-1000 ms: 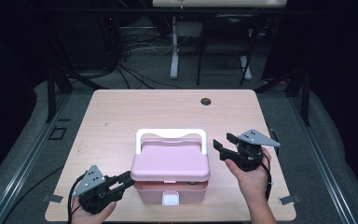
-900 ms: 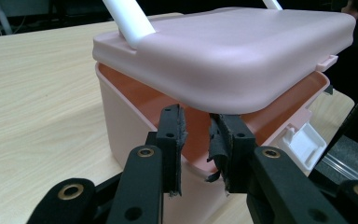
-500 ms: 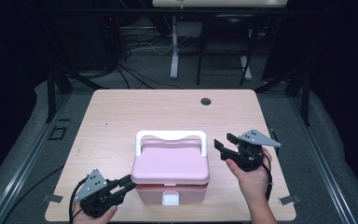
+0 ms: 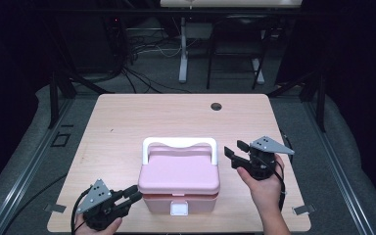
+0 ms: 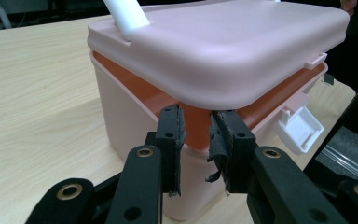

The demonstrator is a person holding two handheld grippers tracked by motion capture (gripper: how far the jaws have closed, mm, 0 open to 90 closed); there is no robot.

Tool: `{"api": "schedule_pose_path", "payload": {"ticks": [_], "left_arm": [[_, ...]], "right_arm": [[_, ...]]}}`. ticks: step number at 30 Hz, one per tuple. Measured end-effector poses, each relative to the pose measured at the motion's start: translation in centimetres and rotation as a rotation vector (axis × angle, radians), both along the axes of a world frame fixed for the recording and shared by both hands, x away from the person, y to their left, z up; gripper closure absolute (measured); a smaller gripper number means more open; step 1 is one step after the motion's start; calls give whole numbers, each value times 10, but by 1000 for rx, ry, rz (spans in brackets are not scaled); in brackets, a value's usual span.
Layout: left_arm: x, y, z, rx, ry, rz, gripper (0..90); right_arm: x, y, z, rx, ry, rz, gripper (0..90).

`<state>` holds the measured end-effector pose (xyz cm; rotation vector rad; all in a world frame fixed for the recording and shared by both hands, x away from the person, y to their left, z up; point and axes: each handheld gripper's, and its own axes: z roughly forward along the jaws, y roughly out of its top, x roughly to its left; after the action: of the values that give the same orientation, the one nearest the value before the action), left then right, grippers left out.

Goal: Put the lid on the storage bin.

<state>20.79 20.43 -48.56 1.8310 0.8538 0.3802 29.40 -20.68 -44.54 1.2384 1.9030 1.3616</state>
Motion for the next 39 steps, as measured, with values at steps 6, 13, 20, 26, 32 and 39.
{"api": "schedule_pose_path", "payload": {"ticks": [6, 13, 20, 26, 32, 39], "left_arm": [[-2, 1, -1, 2, 6, -3, 729], [-3, 0, -4, 5, 18, -2, 730], [-3, 0, -7, 13, 34, -7, 730], [-4, 0, -9, 14, 35, -6, 730], [-5, 0, -10, 17, 40, -8, 729], [-5, 2, -12, 19, 50, -12, 727]], "right_arm": [[0, -1, 0, 2, 1, -2, 464], [0, -1, 0, 6, 1, -5, 462], [0, -2, 0, 8, 2, -5, 460], [0, -2, -1, 9, 6, -4, 459], [0, -2, -1, 12, 5, -6, 459], [0, -3, -1, 12, 4, -7, 459]]}}
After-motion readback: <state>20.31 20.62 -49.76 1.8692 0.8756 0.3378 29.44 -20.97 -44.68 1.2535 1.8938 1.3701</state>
